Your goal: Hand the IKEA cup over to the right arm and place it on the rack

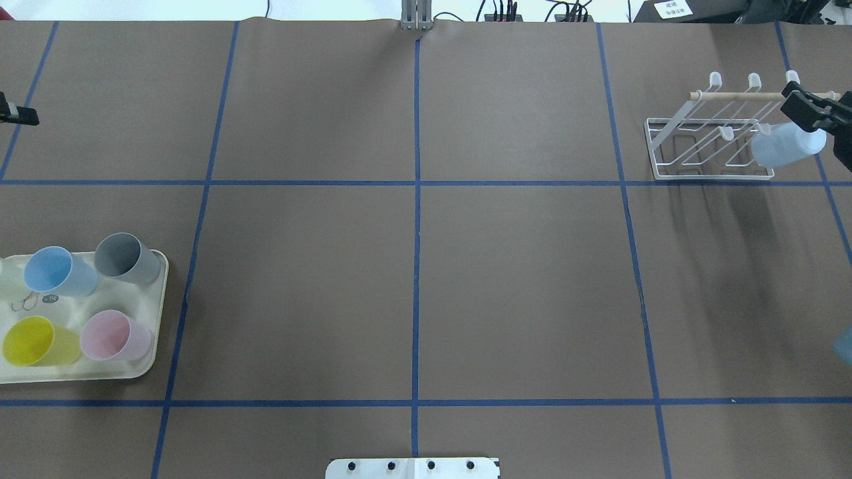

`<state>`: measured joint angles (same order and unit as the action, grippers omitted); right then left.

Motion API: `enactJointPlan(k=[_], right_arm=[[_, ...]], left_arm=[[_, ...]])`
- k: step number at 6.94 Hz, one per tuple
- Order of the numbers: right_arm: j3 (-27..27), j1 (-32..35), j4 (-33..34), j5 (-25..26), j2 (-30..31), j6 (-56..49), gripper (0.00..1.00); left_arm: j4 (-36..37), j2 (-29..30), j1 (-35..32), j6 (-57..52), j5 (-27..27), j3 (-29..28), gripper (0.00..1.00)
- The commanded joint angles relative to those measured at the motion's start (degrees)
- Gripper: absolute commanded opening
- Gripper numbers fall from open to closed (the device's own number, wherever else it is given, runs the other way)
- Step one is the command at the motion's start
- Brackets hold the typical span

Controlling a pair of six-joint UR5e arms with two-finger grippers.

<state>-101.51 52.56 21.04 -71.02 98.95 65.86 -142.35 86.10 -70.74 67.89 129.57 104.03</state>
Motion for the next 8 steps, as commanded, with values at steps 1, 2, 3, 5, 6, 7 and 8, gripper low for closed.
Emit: enactJointPlan(k=[1,2,3,5,6,7,8], right_arm=[[-8.4,0.1,0.7,-9.9,4.3,7.9,0.99],[-8.8,0.1,0.8,-11.0,4.8,8.0,0.99],[-8.7,0.1,0.8,-12.5,5.1,8.0,0.99],[-8.8,0.0,0.8,-13.9,5.1,8.0,0.99],[-8.8,-0.1,0.8,-14.8,4.8,8.0,0.99],[-9.3,-0.2,0.8,-16.6,4.1,8.2,0.99],[-9.2,-0.2,0.8,-18.4,2.6,11.1,0.99]], left_arm=[[0.7,-7.3,2.3,-3.0,-0.1,2.9,1.0],[1.0,-11.8,4.9,-3.4,-0.1,4.8,1.0],[1.5,-16.6,9.4,-3.4,-0.2,7.7,1.0],[1.5,-26.6,14.1,-3.4,-0.3,12.9,1.0],[1.5,-28.0,17.2,-3.5,-2.0,12.5,1.0],[2.6,-29.9,20.7,-3.4,-9.1,11.4,1.0],[3.3,-29.4,22.7,-3.4,-11.2,10.2,1.0]])
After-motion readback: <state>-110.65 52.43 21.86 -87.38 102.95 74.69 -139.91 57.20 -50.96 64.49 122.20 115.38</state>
